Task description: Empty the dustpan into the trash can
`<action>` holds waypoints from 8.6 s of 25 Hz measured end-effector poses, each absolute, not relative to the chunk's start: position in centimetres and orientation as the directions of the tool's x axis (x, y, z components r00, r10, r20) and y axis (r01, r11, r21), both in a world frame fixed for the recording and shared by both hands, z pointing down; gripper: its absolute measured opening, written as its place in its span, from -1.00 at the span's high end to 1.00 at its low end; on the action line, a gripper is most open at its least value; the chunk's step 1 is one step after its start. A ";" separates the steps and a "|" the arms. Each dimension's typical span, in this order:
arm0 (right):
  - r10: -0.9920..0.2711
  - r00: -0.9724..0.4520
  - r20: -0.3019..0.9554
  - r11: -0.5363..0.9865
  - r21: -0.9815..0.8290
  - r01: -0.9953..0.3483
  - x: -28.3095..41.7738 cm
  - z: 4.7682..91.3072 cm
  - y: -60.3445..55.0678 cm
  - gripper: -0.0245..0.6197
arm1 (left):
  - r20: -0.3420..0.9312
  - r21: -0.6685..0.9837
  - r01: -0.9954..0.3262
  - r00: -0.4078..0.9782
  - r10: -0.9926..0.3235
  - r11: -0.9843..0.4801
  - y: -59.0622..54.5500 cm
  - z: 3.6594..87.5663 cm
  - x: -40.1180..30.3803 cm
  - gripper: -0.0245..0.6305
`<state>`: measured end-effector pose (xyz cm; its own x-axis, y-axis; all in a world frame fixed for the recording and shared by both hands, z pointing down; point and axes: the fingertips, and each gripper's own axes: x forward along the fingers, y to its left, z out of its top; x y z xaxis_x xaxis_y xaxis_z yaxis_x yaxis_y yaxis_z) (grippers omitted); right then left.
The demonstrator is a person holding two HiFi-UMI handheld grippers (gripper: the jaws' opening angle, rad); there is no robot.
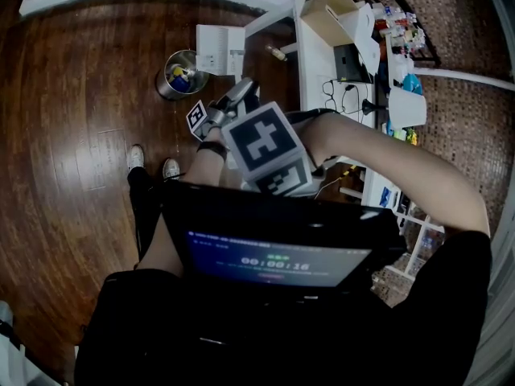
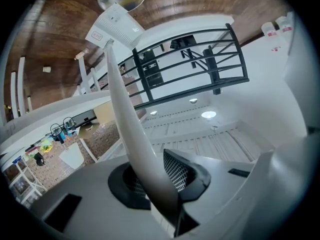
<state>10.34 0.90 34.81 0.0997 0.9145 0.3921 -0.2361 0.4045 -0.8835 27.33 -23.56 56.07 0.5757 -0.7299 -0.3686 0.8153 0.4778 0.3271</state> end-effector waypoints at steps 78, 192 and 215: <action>0.438 -0.890 -0.124 0.556 -0.740 0.377 3.7 26.5 -1.2 0.82 | -0.257 0.799 0.566 0.627 -0.736 0.203 -22.2 54.3 5.1 0.50; -0.135 -0.991 -0.012 0.438 -0.898 -0.049 -0.8 60.4 -6.7 0.86 | 0.031 0.093 -0.692 0.720 -0.693 -0.715 -10.0 34.2 -10.4 0.92; -0.003 -0.994 0.110 0.263 -0.959 -0.107 -1.2 63.2 -2.9 0.02 | -0.027 0.152 -0.674 0.729 -0.684 -0.723 -9.3 33.6 -10.6 0.92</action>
<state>-1.16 -2.93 63.22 -0.9939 -0.0026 0.1104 -0.1072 0.2627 -0.9589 -10.63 -9.34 33.59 0.7286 -0.6844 -0.0271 -0.6736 -0.7232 0.1523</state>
